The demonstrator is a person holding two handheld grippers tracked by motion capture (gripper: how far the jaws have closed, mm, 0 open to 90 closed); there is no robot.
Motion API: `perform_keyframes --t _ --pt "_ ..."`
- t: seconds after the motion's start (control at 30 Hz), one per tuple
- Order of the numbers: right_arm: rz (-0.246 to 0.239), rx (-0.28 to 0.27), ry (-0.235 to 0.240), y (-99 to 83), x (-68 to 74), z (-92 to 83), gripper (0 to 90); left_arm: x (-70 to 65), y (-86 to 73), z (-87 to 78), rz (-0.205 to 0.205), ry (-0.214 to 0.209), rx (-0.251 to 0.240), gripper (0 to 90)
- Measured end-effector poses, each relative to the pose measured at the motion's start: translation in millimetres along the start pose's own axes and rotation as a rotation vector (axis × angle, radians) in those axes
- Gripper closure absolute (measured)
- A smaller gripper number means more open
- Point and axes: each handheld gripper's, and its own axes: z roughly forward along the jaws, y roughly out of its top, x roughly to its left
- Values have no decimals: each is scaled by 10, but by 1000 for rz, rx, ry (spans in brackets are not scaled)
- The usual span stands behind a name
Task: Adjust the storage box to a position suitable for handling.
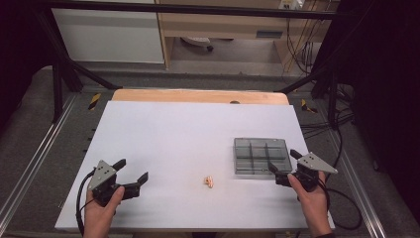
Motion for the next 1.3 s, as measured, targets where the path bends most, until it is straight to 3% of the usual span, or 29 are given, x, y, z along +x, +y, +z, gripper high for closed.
perform_keyframes --t 0.17,0.23,0.37,0.53,0.67,0.7,0.73,0.9,0.93,0.97,1.07,1.3 --pt "3 17 -6 24 8 12 50 72 12 118 16 8 8 66" --pt "5 23 -10 37 15 16 51 142 11 197 -15 -9 9 68" --pt "8 31 -27 70 10 29 54 199 33 285 -18 -8 8 74" --pt "12 31 -73 212 -103 56 231 228 15 400 -18 -15 36 88" --pt "24 29 -100 306 -226 97 428 193 15 373 0 -16 37 86" --pt "24 29 -100 306 -226 97 428 181 12 368 5 -17 42 86" --pt "24 35 -109 335 -296 133 531 168 9 355 18 -13 50 83" --pt "57 21 -130 369 -505 181 749 163 -5 305 15 -3 52 82" --pt "57 21 -130 369 -505 181 749 163 -5 305 15 -3 52 82" --pt "77 22 -144 344 -586 174 818 162 -11 288 8 1 51 82" --pt "104 38 -163 249 -687 130 887 167 -15 279 1 6 52 82" --pt "163 110 -179 25 -832 125 900 168 -18 287 -2 7 52 82"
